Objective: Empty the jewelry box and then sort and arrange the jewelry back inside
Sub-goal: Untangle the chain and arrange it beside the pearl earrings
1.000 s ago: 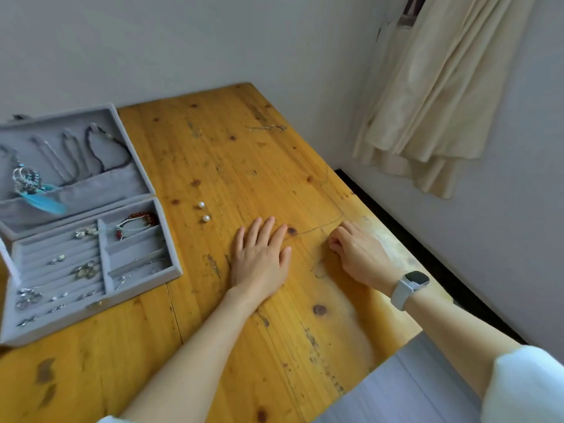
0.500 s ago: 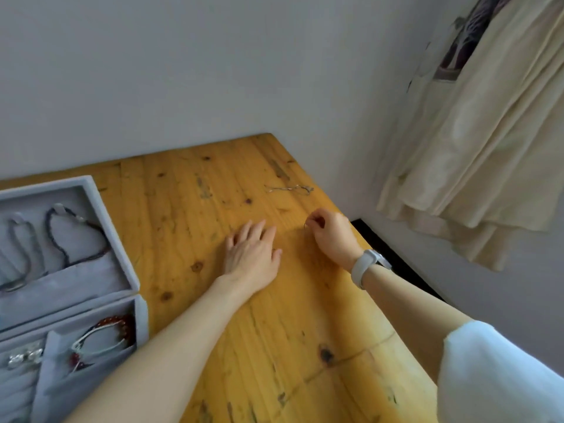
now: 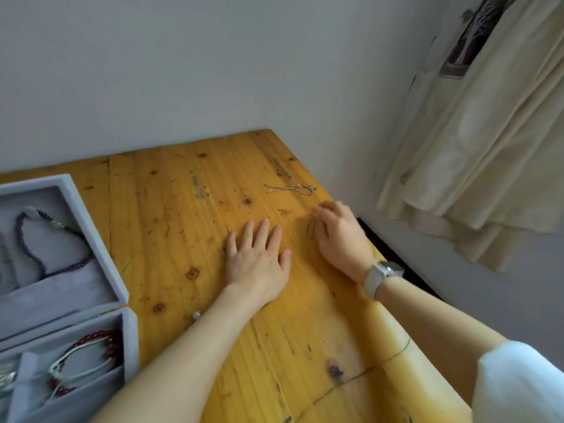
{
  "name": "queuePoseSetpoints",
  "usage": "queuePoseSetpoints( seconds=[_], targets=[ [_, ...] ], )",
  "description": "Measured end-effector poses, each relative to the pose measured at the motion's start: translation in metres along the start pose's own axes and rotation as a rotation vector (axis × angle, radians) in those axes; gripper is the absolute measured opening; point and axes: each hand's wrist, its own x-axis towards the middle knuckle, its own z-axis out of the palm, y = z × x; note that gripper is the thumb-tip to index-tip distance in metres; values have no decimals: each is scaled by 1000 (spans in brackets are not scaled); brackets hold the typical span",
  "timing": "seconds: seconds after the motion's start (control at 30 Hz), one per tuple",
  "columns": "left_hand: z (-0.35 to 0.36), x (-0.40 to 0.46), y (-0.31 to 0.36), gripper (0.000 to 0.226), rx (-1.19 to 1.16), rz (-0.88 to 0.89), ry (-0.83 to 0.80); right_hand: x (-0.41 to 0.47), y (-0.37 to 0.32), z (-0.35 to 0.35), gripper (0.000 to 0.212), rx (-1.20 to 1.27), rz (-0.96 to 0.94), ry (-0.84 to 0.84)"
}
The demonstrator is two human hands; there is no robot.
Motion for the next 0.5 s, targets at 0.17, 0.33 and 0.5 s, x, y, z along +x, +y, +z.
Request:
queuePoseSetpoints(
  seconds=[0.17,0.33,0.5],
  targets=[
    [-1,0,-2,55,0,9,-23,-24,-4,-7,52,-199,-54,-446],
    [-6,1,-11,53,-8,38,-63,-4,-6,1,59,-216,49,-515],
    [-14,9,-19,50,-95,71,-166,1,-9,0,57,-196,51,-514]
  ],
)
